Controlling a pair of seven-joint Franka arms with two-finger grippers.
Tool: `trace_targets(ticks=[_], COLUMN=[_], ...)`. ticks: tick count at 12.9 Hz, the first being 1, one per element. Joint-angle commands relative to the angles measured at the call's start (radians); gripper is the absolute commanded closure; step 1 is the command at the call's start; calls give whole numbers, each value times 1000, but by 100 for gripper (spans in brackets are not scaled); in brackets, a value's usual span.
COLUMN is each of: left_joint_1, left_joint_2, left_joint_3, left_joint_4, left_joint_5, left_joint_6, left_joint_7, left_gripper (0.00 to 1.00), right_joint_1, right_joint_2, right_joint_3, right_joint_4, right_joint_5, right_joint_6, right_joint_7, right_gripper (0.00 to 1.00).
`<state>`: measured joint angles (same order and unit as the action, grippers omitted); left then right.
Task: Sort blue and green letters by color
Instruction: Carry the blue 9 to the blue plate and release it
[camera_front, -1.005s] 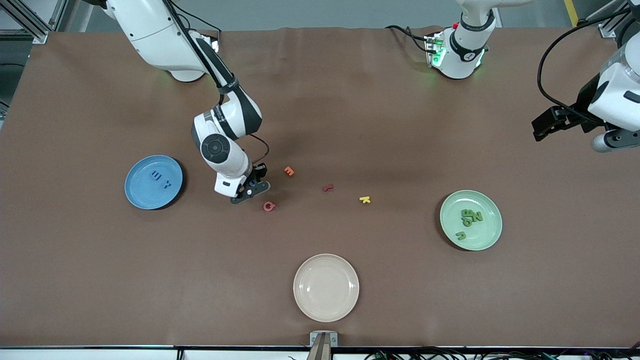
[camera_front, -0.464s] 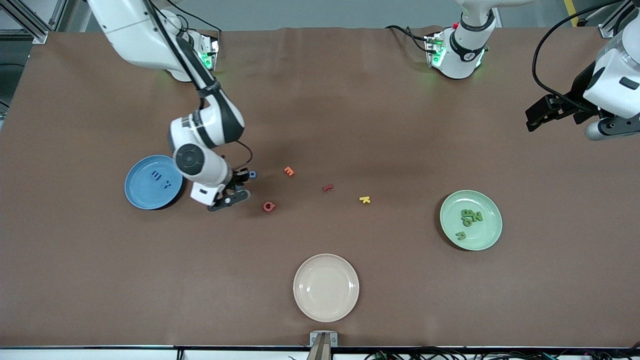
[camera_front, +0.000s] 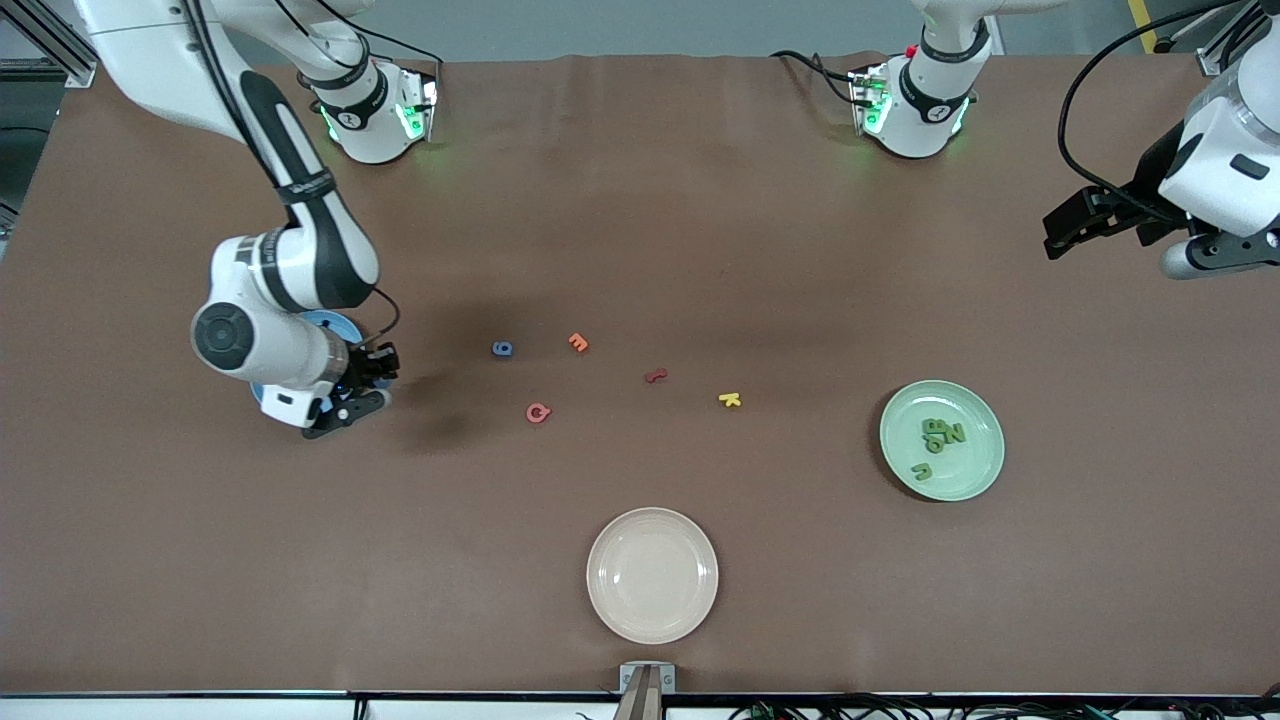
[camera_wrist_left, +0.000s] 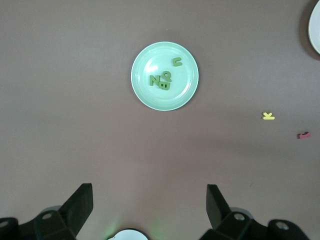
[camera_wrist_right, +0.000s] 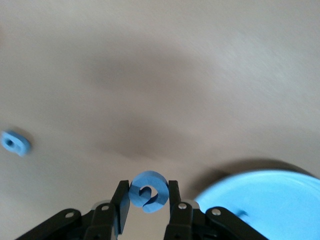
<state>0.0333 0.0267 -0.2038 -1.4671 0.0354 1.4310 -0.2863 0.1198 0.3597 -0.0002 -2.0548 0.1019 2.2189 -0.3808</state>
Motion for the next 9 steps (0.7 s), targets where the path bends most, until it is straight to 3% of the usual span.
trace_targets(ticks=[1, 5, 9], left_joint_1=[4, -6, 0], left_joint_2=[-30, -21, -16], left_joint_3=[1, -8, -26], left_joint_4=[-16, -15, -10], left_joint_5=[-17, -14, -5], left_joint_6=[-18, -18, -14], left_joint_7=[25, 27, 51], left_gripper=[0, 0, 0], right_joint_1=[-77, -163, -187], right_joint_2=[-79, -102, -100], right_joint_3=[17, 17, 17], right_joint_4=[-105, -160, -234], right_joint_5=[1, -39, -53], right_joint_6=[16, 27, 136], right_joint_7=[-82, -99, -121], right_gripper=[89, 89, 86])
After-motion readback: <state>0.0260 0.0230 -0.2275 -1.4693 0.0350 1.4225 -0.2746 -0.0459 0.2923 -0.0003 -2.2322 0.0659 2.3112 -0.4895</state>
